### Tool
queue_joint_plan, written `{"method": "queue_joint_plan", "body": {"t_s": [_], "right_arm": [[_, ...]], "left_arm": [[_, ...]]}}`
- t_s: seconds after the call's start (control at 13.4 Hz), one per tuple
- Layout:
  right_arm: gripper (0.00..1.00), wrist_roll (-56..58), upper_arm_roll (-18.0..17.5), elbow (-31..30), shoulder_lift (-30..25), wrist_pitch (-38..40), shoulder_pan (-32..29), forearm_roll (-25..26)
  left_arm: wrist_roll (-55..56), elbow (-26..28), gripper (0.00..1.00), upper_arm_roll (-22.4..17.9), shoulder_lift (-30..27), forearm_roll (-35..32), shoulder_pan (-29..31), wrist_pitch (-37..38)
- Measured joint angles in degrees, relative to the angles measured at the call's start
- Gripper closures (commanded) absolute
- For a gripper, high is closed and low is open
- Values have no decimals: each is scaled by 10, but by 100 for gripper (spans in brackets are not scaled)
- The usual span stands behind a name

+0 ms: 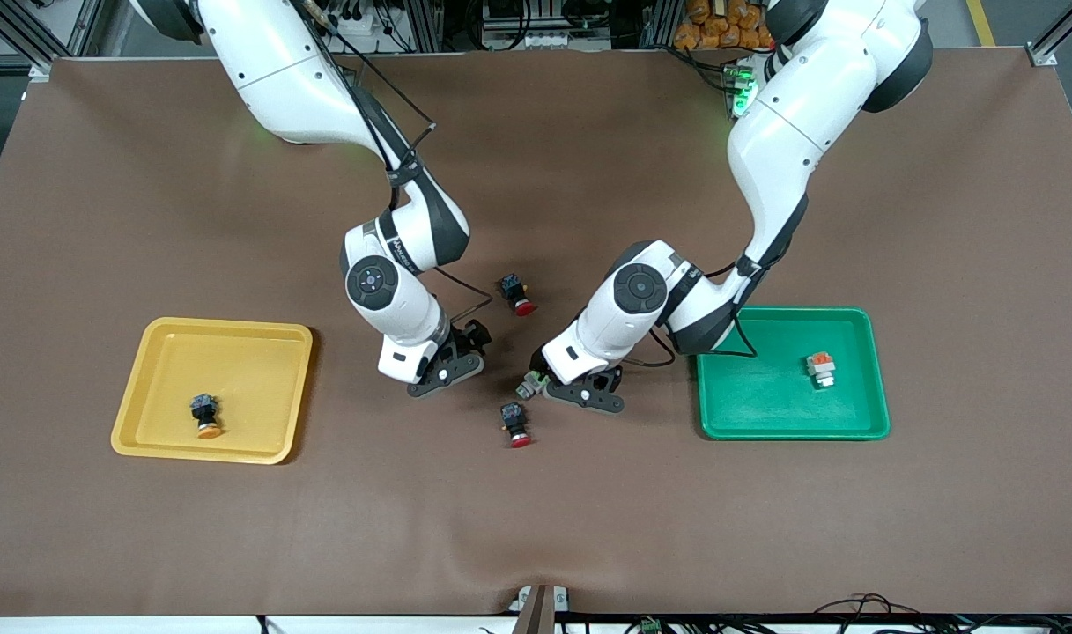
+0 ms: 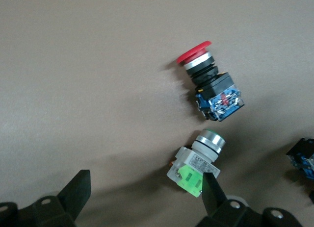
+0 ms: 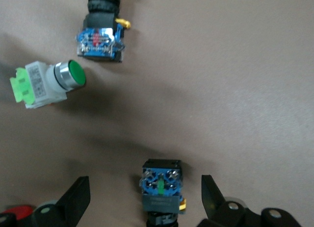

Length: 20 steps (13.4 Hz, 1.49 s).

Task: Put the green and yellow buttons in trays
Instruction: 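Grasp another yellow button with the right gripper while the left gripper grasps a green one, then place the yellow button in the yellow tray with the right gripper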

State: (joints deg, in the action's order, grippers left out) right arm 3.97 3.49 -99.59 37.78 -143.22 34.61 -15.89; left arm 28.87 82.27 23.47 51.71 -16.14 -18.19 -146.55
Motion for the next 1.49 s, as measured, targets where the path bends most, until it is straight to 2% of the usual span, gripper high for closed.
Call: {"method": "queue_joint_plan", "body": {"t_s": [0.15, 0.37, 0.45, 0.52, 0.6, 0.74, 0.89, 1.04, 1.19, 1.34, 1.41, 1.49], "right_arm": [[0, 2, -3, -24, 0, -35, 0, -1], [0, 15, -14, -61, 0, -90, -6, -2], [2, 27, -27, -69, 0, -104, -20, -3], [64, 43, -49, -78, 0, -125, -44, -5], [91, 68, -76, -90, 0, -151, -73, -6], [93, 104, -105, -105, -1, -177, -108, -6], [98, 109, -111, -106, -2, -179, -111, -6], [98, 110, -115, -106, -17, -177, -111, -6], [97, 110, -114, -105, -41, -169, -115, -7], [97, 110, -111, -105, -74, -140, -147, -7], [97, 111, -110, -105, -90, -116, -174, -7], [97, 112, -110, -105, -104, -89, -206, -7]], "left_arm": [[-31, 0, 0, -2, 8, 0, -6, -28], [-48, -10, 0, -37, 26, 0, -43, -66], [-48, -15, 0, -46, 31, 0, -54, -69], [-48, -20, 0, -49, 34, 0, -60, -70], [-49, -24, 0, -50, 35, 0, -64, -70], [-49, -30, 0, -50, 36, 0, -69, -71], [-49, -31, 0, -50, 37, 0, -76, -75], [-50, -31, 0, -51, 43, 0, -81, -92], [-52, -31, 21, -56, 50, 0, -86, -109], [-52, -32, 41, -69, 54, 0, -95, -115], [-52, -32, 58, -73, 54, 0, -98, -116], [-52, -33, 79, -75, 54, 0, -100, -116]]}}
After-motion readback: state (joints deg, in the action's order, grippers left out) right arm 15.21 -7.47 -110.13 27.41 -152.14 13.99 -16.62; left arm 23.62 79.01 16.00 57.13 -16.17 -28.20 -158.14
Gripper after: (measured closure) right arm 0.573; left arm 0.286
